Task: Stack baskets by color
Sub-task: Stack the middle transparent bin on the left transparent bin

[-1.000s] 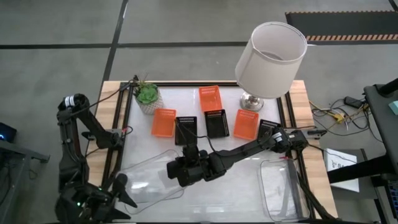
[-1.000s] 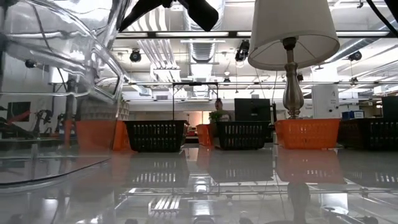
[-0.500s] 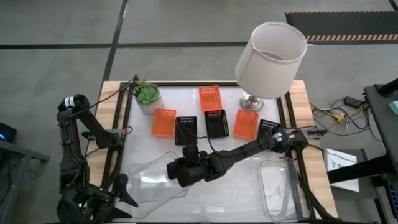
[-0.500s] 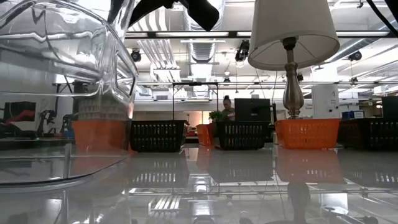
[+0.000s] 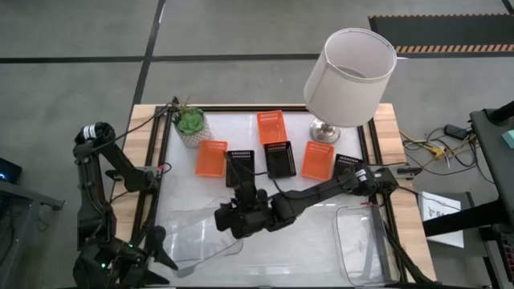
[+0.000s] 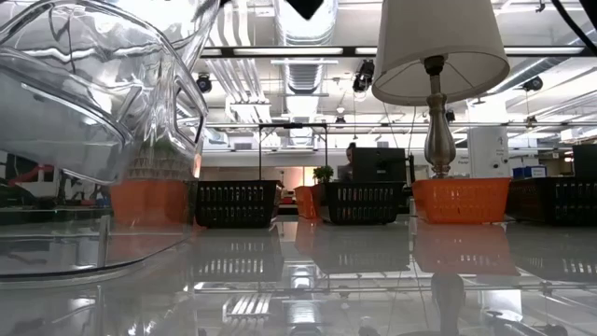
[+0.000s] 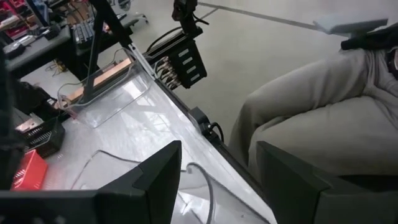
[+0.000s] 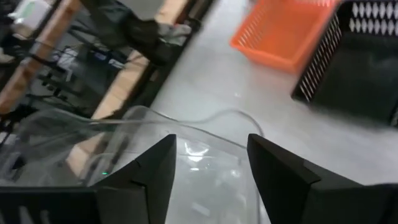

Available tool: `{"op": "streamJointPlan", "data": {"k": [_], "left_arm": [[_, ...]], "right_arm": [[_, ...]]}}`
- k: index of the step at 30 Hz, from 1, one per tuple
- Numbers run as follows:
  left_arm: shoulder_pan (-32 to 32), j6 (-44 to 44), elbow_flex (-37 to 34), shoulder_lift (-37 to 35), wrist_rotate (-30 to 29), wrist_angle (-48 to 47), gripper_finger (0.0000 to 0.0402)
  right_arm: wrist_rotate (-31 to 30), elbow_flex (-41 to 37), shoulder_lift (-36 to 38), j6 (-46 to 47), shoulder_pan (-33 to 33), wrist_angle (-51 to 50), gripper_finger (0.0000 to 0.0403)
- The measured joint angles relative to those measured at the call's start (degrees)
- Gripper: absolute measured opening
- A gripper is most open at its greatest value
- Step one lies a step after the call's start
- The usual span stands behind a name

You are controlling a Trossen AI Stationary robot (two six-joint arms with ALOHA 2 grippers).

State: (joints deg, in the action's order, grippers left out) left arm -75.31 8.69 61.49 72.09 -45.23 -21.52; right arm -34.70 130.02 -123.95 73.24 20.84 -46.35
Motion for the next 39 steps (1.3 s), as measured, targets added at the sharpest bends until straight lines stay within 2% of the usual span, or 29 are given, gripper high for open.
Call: {"op": "streamJointPlan", "data": {"k": [3, 7, 11, 15, 17, 22, 26, 31, 35, 39], "left_arm": [[0.65, -0.01, 1.38, 0.52, 0.11, -0.03, 0.0191], [1.57, 0.0, 4.29, 0.66, 0.12, 0.02, 0.0191], [4.04, -0.01, 7.12, 0.66, 0.15, 0.05, 0.0191], [8.4, 0.02, 9.11, 0.66, 0.53, -0.04, 0.0191], [11.28, 0.08, 10.21, 0.81, 2.92, -0.04, 0.0191], [19.65, 0.87, 13.2, 3.41, 9.72, -1.2, 0.0191], [25.1, 6.3, 17.69, 6.94, 15.18, -8.41, 0.0191], [28.75, 14.22, 25.11, 13.0, 19.92, -19.59, 0.0191], [30.19, 19.0, 30.83, 18.19, 25.38, -27.54, 0.0191], [31.5, 23.26, 36.03, 22.44, 28.81, -36.22, 0.0191]], "right_arm": [[0.56, 1.6, 0.7, -5.99, 0.0, -0.06, 0.0196], [3.46, 3.17, 2.29, -18.86, 0.8, -2.83, 0.0195], [-0.16, 3.09, 4.35, -27.46, 4.53, -11.34, 0.0194], [-6.16, 2.43, 4.36, -26.34, 8.7, -23.9, 0.0194], [-8.42, 1.65, 4.41, -24.59, 10.67, -28.39, 0.0194], [-8.2, -0.18, 4.73, -23.85, 15.44, -35.46, 0.0192], [-7.53, -1.29, 5.19, -25.75, 17.94, -36.99, 0.0181], [-7.58, -3.2, 7.94, -28.92, 20.28, -37.44, 0.0162], [-10.69, -6.69, 11.39, -32.85, 21.18, -37.38, 0.0144], [-14.31, -13.5, 17.6, -33.77, 21.18, -35.39, 0.0126]]}}
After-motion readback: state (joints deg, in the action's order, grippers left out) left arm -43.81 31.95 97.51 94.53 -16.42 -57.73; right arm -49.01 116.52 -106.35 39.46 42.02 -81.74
